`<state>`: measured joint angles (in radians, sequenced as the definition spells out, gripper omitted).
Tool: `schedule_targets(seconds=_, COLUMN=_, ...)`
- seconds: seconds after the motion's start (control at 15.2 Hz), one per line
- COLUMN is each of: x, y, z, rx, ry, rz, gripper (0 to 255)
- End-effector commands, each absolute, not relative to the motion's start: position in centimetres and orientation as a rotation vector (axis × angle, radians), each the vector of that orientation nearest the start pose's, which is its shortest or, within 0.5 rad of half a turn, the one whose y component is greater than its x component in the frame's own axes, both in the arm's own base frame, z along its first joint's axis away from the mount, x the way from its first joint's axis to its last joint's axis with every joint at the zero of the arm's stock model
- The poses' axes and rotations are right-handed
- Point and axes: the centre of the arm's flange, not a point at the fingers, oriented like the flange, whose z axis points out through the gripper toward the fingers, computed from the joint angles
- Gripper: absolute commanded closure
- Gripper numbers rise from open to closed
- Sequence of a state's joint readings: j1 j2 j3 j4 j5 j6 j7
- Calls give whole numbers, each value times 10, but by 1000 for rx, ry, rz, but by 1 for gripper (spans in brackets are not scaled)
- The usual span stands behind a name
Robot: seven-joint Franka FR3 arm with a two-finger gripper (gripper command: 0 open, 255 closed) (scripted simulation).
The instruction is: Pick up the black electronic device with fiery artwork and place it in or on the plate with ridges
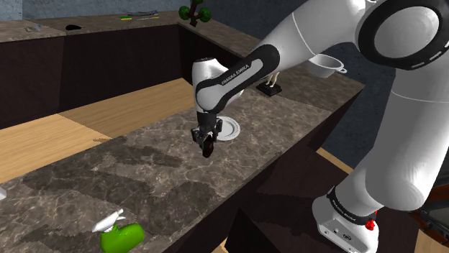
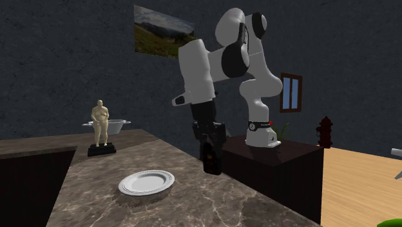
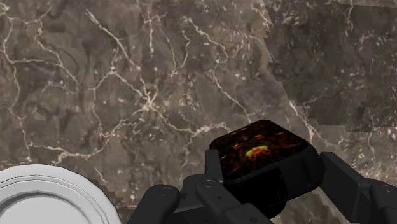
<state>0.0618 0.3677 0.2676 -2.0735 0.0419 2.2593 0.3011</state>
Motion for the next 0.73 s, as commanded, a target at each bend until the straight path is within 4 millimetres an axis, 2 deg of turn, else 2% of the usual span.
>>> schedule_targets(seconds=0.0, x=552, y=161, z=247, rx=-3059, ry=14, rz=309, gripper=255)
schedule_targets(seconds=0.66, x=620, y=48, z=254, rx=-3059, ry=14, rz=309, gripper=255)
